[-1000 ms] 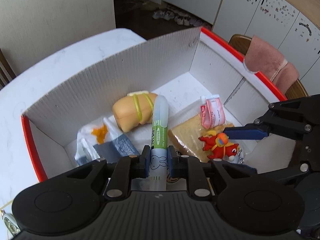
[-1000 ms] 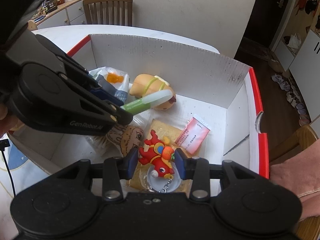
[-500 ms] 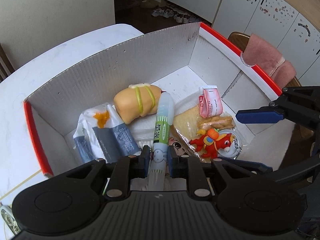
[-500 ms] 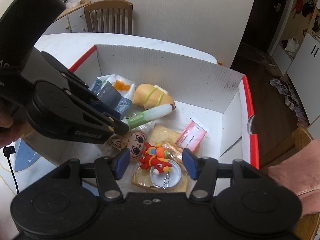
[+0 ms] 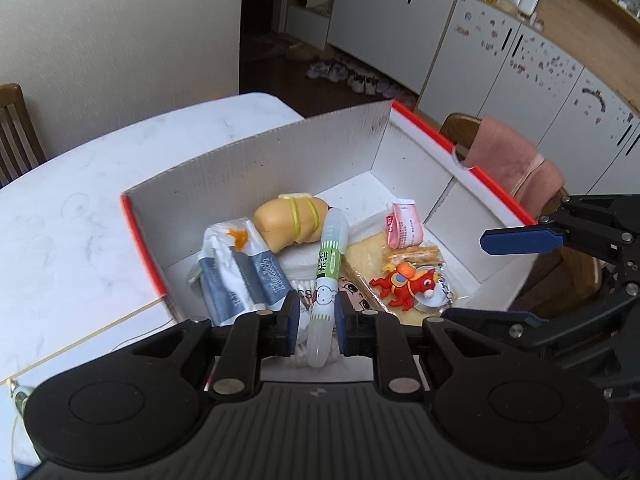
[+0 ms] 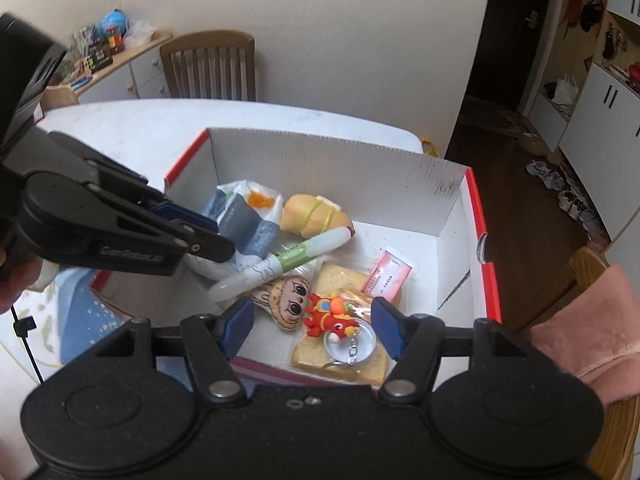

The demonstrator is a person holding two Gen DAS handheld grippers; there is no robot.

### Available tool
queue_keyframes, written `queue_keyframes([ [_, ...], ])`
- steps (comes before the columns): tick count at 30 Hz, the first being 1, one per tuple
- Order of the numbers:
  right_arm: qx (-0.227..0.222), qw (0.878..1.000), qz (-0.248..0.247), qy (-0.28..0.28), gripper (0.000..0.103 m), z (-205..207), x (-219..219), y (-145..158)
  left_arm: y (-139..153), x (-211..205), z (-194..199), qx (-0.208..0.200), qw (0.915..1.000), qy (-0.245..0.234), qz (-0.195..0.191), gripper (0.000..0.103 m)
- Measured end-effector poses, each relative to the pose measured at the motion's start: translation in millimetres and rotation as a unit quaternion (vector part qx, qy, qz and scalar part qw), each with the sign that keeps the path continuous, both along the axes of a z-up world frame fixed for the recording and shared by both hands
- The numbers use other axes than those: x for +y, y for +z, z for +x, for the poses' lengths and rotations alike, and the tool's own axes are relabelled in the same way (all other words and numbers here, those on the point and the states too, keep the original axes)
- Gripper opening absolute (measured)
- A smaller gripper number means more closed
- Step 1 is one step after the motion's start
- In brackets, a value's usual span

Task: Organize objects
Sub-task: 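Move both tools back to the tape dispenser and black snack packet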

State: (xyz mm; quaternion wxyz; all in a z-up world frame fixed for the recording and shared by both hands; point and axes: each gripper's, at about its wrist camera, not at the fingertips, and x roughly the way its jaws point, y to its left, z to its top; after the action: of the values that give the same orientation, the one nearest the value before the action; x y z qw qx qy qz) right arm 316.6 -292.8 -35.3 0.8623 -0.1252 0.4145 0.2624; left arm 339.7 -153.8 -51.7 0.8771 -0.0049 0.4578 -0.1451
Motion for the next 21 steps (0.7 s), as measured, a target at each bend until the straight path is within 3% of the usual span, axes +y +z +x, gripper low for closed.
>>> queue_keyframes([
  [11,-0.012,0.998,0.039,-0.047,0.069,-30.5,15.9,23.9,26.4,35.7,-44.6,-0.037,0.9990,-0.014,-0.021,0.017],
  [21,-0.027,0.996,0.063,-0.056,0.074,-66.9,59.9,39.1,40.1,84.1,-83.5,-0.064,0.9974,-0.019,-0.025,0.017],
])
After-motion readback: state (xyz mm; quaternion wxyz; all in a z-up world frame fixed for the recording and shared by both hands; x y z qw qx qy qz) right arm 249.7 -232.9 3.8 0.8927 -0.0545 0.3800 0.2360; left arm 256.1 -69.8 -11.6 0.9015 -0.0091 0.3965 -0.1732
